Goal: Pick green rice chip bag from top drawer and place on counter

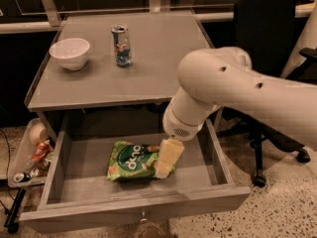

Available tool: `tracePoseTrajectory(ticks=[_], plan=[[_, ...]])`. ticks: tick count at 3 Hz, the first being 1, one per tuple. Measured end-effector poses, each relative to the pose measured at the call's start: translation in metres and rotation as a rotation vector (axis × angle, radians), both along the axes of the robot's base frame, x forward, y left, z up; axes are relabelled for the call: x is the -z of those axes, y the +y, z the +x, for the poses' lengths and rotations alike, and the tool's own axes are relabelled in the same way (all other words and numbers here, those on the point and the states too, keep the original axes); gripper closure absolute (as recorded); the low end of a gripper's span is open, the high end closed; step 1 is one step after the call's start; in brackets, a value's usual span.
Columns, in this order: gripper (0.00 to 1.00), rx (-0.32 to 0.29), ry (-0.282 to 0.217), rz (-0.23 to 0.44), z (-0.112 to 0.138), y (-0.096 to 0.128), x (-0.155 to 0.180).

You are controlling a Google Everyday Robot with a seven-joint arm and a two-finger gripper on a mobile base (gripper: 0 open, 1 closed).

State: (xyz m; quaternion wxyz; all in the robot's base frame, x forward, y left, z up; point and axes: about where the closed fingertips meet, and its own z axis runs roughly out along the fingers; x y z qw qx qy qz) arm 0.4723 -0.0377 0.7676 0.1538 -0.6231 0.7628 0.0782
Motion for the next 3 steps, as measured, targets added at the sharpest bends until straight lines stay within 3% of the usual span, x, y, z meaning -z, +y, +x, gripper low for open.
tracePoseTrajectory(ticks=[1,3], plan=[[0.0,-0.008,0.006,0.016,0.018,0.028,0.044],[0.0,0.027,0.051,0.025,0.035,0.051,0.111]])
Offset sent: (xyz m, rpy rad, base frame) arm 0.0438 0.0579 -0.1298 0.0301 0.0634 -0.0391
